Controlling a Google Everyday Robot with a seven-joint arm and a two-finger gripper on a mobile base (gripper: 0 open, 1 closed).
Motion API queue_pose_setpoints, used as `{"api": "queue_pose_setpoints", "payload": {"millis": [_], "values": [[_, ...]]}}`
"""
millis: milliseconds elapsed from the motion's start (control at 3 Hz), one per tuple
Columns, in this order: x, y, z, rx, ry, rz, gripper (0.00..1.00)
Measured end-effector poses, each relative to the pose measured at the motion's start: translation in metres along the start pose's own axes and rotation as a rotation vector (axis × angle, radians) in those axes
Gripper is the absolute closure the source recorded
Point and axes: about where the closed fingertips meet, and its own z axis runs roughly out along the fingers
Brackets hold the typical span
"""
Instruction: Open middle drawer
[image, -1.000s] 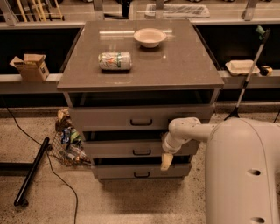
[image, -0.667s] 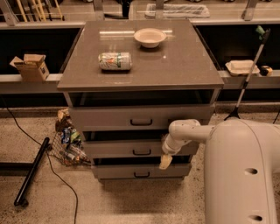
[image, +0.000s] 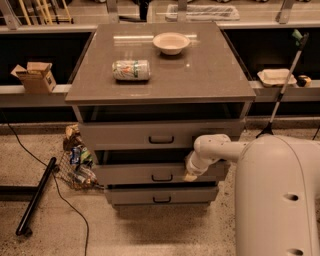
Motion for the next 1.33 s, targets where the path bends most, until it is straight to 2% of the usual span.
{"api": "queue_pose_setpoints", "payload": {"millis": [333,667,1333], "values": [[-0.0013,-0.0038,-0.0031,0.000,0.000,0.000,0.87],[-0.0016,-0.0040,-0.0043,0.000,0.000,0.000,0.86],[-0.0016,-0.0039,-0.0042,0.000,0.000,0.000,0.39]]}}
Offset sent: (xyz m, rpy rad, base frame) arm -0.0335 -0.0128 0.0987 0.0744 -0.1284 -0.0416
